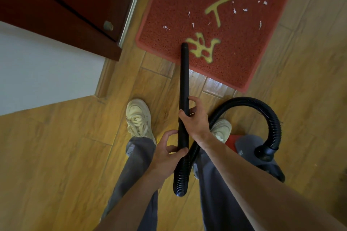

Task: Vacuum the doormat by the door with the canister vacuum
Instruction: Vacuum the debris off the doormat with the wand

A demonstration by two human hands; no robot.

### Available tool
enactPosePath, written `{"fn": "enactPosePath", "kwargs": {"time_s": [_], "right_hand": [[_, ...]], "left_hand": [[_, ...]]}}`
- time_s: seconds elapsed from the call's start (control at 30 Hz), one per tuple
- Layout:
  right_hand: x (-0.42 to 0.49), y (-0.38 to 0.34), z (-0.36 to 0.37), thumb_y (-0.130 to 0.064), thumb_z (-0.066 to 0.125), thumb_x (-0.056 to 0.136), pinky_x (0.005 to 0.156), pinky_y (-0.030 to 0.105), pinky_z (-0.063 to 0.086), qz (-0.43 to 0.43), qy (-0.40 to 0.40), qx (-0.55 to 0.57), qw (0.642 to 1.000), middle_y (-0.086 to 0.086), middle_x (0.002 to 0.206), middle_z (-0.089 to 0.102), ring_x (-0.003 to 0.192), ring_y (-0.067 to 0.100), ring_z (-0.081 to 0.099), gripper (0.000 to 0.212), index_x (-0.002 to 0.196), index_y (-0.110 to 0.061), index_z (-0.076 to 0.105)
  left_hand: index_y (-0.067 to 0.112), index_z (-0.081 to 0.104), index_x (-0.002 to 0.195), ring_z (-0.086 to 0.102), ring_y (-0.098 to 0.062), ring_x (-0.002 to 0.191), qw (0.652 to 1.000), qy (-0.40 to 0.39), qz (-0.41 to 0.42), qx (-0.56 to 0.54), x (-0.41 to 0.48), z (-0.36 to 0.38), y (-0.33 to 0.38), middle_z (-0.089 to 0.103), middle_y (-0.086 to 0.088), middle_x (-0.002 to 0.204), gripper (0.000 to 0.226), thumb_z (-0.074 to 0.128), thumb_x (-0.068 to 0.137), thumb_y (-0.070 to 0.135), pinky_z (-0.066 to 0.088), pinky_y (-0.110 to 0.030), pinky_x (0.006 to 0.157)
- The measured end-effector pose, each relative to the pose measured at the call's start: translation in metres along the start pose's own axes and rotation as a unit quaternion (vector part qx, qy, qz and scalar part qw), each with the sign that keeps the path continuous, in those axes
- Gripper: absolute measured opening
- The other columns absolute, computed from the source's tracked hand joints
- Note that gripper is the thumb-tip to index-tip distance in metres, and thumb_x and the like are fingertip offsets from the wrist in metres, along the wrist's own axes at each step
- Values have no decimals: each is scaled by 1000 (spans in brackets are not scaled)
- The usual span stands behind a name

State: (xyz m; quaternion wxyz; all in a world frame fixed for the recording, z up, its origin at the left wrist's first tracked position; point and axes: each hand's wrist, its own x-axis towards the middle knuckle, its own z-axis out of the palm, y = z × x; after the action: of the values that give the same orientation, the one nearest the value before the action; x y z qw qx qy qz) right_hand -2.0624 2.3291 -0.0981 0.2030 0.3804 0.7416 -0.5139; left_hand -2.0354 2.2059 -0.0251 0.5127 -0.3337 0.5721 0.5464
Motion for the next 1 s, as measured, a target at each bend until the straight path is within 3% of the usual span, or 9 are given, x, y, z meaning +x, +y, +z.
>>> {"fn": "enactPosePath", "kwargs": {"time_s": [0.17, 0.3, 0.4, 0.53, 0.77, 0.9, 1.0], "right_hand": [[15, -10, 8, -22, 68, 89, 67, 37, 60, -24, -24, -19, 999, -3, 77, 61, 69, 15, 66, 49, 133, -28, 47], [23, -17, 15, -20, 66, 91, 59, 18, 54, -41, -40, -43, 997, -9, 80, 57, 66, 5, 62, 48, 134, -24, 45], [27, -24, 21, -18, 65, 91, 56, 13, 50, -67, -42, -43, 996, -6, 84, 60, 65, 6, 61, 50, 136, -23, 44], [37, -27, 28, -19, 65, 91, 62, 20, 53, -58, -52, -60, 995, 6, 100, 65, 75, 13, 64, 51, 137, -23, 44], [38, -24, 32, -25, 64, 89, 71, 34, 57, -85, -21, -59, 994, 7, 98, 65, 83, 21, 65, 49, 135, -27, 44], [47, -26, 33, -23, 64, 89, 62, 27, 53, -88, -28, -85, 992, 9, 95, 66, 76, 19, 64, 48, 133, -25, 45], [48, -27, 31, -22, 64, 89, 60, 23, 50, -93, -31, -82, 992, 9, 90, 65, 74, 18, 63, 47, 132, -21, 46]], "left_hand": [[36, 54, 120, 70, -12, 64, 999, 28, 14, -15, 4, -2, 5, 70, -9, 82, 47, 69, 88, 5, 55, -27, 54], [38, 53, 119, 71, -15, 68, 998, 41, 14, -43, 7, -4, 9, 73, -18, 87, 47, 68, 89, 5, 57, -31, 59], [39, 54, 115, 70, -16, 67, 997, 54, 27, -48, 8, -5, 15, 73, -19, 89, 46, 68, 88, 5, 55, -29, 56], [38, 54, 117, 69, -22, 69, 996, 58, 27, -58, 12, -9, 18, 72, -17, 84, 45, 67, 89, 5, 55, -32, 60], [39, 55, 119, 70, -19, 71, 997, 50, 33, -57, 11, -12, 23, 73, -15, 86, 46, 68, 89, 7, 54, -29, 61], [38, 55, 119, 70, -18, 68, 996, 52, 33, -66, 13, -13, 29, 72, -22, 92, 45, 67, 89, 6, 54, -27, 58], [39, 54, 118, 71, -21, 70, 996, 54, 30, -58, 15, -11, 31, 73, -21, 90, 45, 68, 89, 7, 57, -33, 60]]}}
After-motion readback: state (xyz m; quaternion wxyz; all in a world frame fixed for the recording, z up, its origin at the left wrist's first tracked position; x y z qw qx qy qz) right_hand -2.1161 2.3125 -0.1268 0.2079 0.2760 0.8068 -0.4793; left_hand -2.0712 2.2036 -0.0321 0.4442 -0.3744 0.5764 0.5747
